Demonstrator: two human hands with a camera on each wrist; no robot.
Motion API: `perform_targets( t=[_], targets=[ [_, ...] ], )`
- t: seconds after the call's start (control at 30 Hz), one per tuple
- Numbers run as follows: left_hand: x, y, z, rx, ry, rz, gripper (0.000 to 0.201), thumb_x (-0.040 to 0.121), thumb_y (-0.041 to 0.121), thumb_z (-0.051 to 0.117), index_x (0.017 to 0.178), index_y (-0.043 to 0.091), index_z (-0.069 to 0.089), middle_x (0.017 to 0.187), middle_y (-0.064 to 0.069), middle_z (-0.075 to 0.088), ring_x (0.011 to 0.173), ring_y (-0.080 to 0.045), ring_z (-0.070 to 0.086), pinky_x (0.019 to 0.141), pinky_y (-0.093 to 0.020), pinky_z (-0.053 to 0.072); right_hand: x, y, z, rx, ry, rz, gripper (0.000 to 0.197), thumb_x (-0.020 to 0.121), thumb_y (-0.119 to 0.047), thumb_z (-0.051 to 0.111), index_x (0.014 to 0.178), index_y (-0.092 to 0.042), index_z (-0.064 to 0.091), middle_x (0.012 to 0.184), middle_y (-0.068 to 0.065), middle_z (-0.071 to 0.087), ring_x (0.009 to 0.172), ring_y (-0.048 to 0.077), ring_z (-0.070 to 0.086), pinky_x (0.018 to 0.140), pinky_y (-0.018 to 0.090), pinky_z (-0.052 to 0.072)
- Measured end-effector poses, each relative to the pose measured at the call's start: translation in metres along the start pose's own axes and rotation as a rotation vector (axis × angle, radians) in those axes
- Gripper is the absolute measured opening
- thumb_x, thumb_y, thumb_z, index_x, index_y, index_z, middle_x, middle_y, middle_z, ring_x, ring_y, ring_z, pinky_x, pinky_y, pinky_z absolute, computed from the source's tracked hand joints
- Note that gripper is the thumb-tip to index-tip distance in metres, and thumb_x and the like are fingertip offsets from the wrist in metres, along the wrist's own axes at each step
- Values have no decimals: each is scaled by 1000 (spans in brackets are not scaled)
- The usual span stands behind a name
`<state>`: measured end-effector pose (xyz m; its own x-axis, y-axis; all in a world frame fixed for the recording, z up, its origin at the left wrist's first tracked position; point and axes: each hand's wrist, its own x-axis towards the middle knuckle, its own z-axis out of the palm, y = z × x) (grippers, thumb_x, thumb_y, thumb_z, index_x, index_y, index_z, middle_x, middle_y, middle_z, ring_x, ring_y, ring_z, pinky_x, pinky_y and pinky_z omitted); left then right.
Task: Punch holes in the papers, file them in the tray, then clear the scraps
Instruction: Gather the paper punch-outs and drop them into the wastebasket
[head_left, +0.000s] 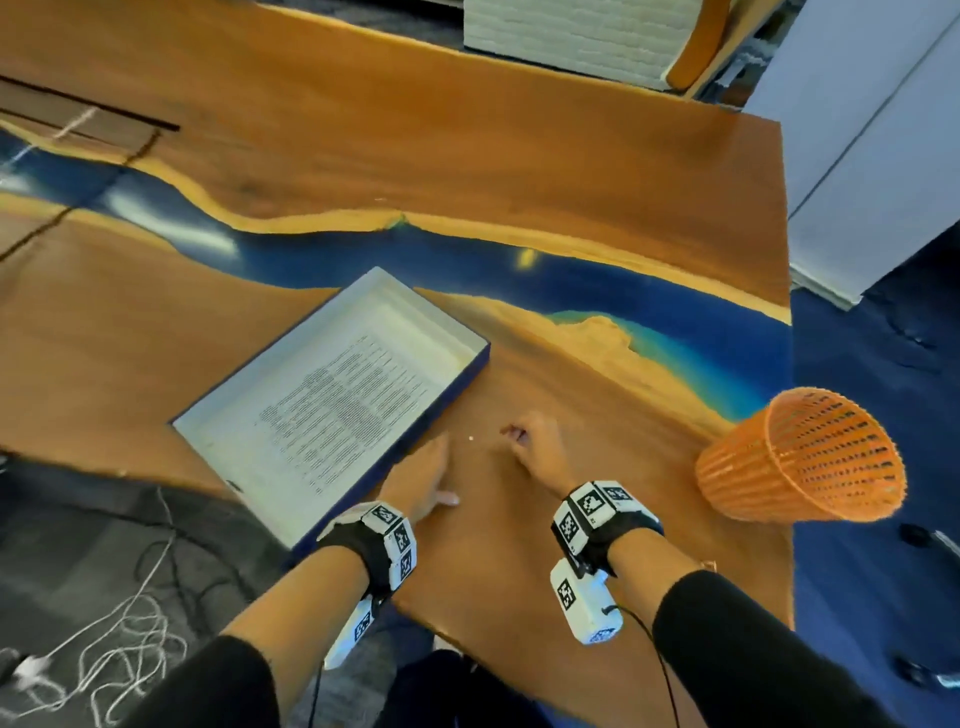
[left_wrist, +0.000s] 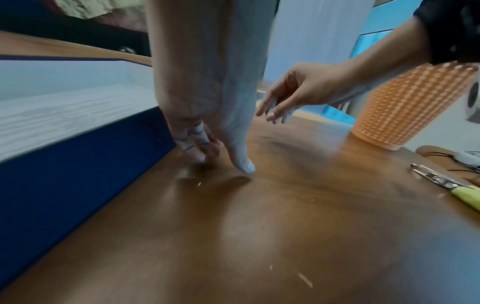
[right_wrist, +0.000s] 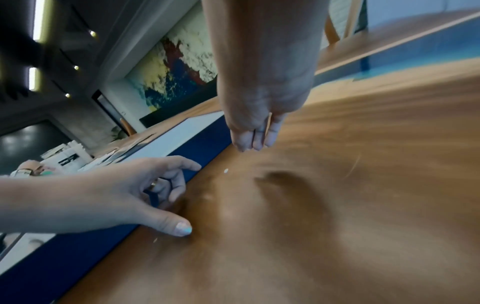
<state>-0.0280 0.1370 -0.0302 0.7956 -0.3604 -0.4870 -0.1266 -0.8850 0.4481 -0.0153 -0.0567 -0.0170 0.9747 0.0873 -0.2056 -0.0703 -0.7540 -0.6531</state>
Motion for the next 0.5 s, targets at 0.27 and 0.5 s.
perform_targets(
  t=[0.27,0.5],
  targets=[
    [-3,-5,5,142,-95,-135,113,75,26,78,151,6,-3,148,-14,31,132,-32,42,105,-41,39,15,5,43,12,-24,-61,8,80,-4,67,87,-3,71,85,14,64,82,30,61,76,39,50],
    [4,2,-2,168,-131,-174,127,70,23,83,150,11,-15,144,-14,38,128,-35,46,99,-46,43,29,-1,46,4,-26,-81,13,83,-11,65,89,-1,72,88,16,63,79,29,60,73,41,48]
  ],
)
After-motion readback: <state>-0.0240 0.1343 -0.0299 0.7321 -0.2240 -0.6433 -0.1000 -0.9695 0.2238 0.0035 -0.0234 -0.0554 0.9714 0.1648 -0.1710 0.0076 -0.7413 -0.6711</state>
